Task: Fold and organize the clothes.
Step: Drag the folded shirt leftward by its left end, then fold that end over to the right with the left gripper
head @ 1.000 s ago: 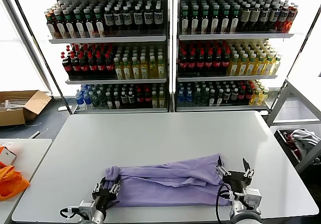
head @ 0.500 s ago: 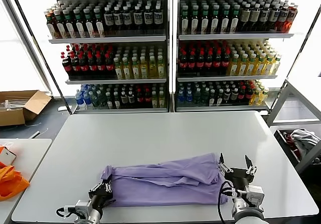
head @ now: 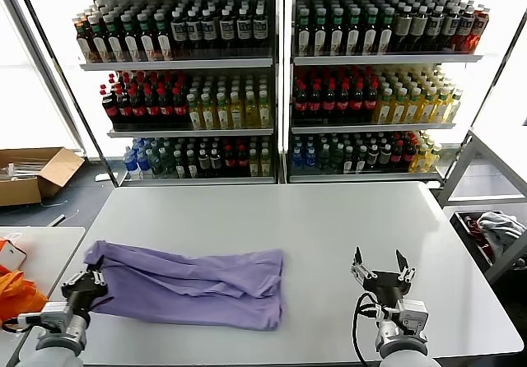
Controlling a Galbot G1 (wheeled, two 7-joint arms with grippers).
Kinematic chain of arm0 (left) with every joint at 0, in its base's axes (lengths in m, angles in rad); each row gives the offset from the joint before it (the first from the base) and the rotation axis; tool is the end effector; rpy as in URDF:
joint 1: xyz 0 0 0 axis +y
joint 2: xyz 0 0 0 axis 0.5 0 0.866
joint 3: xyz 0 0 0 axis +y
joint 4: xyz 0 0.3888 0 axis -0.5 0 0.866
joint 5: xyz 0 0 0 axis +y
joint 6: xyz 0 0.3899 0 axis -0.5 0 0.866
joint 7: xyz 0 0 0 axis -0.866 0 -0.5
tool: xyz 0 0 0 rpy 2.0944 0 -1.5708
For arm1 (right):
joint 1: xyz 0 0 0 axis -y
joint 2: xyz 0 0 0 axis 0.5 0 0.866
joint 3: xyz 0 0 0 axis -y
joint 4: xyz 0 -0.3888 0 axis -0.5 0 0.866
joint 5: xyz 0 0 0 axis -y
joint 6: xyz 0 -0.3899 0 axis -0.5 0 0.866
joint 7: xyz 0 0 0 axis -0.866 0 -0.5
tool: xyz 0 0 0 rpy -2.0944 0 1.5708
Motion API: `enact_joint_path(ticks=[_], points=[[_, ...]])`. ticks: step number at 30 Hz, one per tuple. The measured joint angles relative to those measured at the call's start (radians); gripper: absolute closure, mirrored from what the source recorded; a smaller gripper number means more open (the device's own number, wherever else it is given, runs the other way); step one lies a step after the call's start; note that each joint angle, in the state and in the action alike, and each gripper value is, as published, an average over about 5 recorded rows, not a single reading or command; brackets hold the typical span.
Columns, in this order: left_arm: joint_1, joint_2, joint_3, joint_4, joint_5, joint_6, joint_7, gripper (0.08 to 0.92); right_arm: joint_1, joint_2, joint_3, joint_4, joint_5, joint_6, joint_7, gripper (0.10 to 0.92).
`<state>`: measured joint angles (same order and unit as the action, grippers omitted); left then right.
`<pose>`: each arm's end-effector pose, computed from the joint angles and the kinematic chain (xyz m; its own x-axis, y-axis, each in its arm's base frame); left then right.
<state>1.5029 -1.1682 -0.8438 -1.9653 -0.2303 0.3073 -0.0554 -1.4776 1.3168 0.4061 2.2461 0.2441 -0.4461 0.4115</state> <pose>0.2296 0.1979 -0.3079 -0.9386 -0.2431 0.2447 -0.1739 0.9462 0.2729 0.2123 -0.0019 -0.2618 -0.9608 0.1383 0.2403 0.1327 0.9904 -0.0394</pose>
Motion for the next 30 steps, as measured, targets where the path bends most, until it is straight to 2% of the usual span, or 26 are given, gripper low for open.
enact_joint_path(ticks=[6,12,18,30], points=[[0.003,0.074,-0.102,0.003,0.001,0.002,0.014,0.892,0.014,0.006,-0.012,-0.005,0.0,-0.002,-0.002,0.203],[0.019,0.088,-0.109,-0.033,0.015,0.016,0.027,0.892,0.005,0.004,-0.009,0.004,-0.002,0.001,-0.003,0.203],[0.024,0.057,-0.022,-0.058,0.065,0.029,0.033,0.892,-0.014,0.006,0.007,0.017,0.0,0.002,-0.001,0.203],[-0.001,-0.068,0.246,-0.052,0.178,0.04,0.031,0.892,-0.058,0.028,0.033,0.048,-0.014,0.004,0.002,0.203]])
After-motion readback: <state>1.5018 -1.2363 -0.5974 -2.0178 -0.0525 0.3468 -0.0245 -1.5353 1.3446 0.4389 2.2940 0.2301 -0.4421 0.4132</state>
